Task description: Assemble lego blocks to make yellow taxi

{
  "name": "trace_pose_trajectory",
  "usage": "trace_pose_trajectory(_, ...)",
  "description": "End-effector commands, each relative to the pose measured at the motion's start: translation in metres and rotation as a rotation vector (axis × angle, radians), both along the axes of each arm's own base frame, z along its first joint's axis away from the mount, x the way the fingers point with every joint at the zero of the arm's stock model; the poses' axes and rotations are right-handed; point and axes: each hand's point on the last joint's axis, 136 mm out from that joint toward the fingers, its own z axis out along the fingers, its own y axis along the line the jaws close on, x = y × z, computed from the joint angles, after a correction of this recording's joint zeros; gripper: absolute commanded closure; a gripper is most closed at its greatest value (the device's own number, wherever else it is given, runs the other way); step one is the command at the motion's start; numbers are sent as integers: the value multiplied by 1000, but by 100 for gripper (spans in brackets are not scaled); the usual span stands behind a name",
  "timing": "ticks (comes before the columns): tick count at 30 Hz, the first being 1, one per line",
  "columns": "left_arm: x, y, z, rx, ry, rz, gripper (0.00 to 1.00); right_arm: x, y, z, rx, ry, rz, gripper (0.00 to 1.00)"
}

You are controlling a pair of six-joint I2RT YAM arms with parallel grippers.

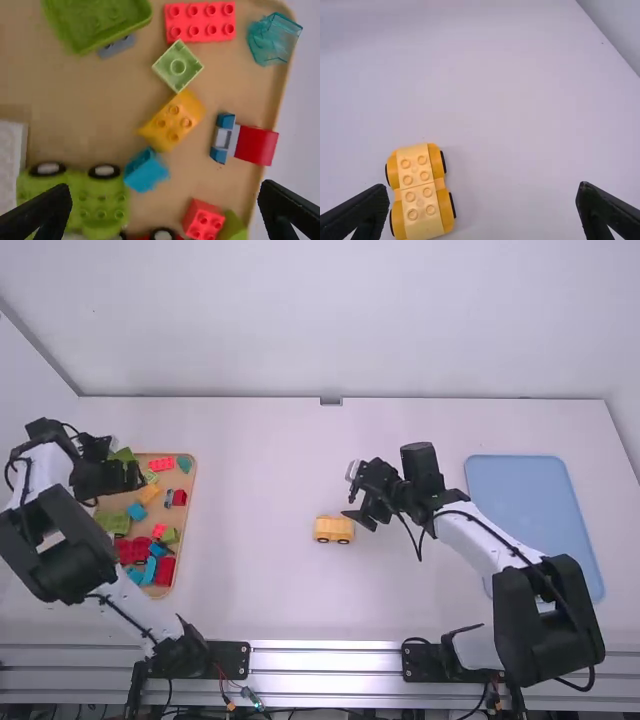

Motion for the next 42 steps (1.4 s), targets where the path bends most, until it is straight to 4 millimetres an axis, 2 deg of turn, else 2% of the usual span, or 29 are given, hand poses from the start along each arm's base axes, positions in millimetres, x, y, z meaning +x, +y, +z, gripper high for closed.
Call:
trace_pose_trajectory(1,17,-15,-5,18,0,-239,1,0,0,0,0,-5,-1,1)
trace_pose_trajectory(3,19,-21,-10,27,20,-336,0,2,0,0,-5,-12,-8,1)
trace_pose_trajectory(5,18,-21,-22,86,88,-413,7,5,-2,-1,-14,-21,-19,1)
trace_pose_trajectory(10,15,-11,-38,210,170,-430,9,5,-1,0,-10,-26,-14,1)
trace_pose_trajectory(13,15,-15,-47,211,155,-496,9,6,-1,1,-2,-20,-25,1)
trace_pose_trajectory(15,9,-19,-54,187,148,-540,14,10,-3,2,4,-10,-63,1)
trace_pose_trajectory(19,5,-11,-62,186,130,-518,16,12,-4,2,1,-13,-71,1)
trace_pose_trajectory(21,3,-12,-64,174,115,-535,14,12,-3,3,1,-14,-70,1)
trace_pose_trajectory(25,13,-12,-67,151,17,-526,14,13,-3,4,3,-18,-71,1)
trace_pose_trajectory(29,15,-20,-71,152,5,-574,15,13,-3,3,3,-17,-71,1)
trace_pose_trajectory(42,19,-16,-77,177,-21,-567,21,12,-4,3,1,-12,-71,1)
